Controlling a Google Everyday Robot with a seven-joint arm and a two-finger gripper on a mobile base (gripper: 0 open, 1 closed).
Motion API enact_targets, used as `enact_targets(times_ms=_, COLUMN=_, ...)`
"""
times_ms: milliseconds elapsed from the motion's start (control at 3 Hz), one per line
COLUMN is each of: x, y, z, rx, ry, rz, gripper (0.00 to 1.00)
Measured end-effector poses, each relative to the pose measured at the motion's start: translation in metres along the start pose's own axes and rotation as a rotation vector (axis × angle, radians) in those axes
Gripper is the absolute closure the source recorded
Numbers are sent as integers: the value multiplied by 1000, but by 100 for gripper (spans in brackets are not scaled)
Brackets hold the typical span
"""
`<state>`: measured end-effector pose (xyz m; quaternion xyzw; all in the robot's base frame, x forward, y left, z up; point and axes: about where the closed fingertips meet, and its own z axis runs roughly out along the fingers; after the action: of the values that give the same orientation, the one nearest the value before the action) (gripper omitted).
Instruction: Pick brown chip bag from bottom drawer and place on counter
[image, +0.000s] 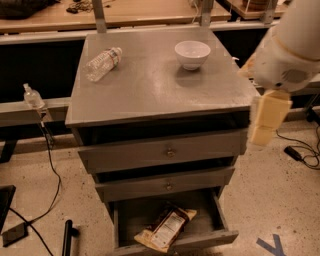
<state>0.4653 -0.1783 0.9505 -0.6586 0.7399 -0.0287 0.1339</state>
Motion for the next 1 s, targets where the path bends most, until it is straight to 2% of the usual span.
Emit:
enact_targets(times_ms=333, x=-42, y=8, z=50, rx=-56, ry=108, rz=-207, gripper=0)
enact_targets(times_ms=667, x=-73, y=47, z=78, rx=-66, ry=117, rz=-419, gripper=0)
enact_targets(times_ms=1000, x=-86, y=53, z=95, rx=-35, ry=63, rz=-471, gripper=0)
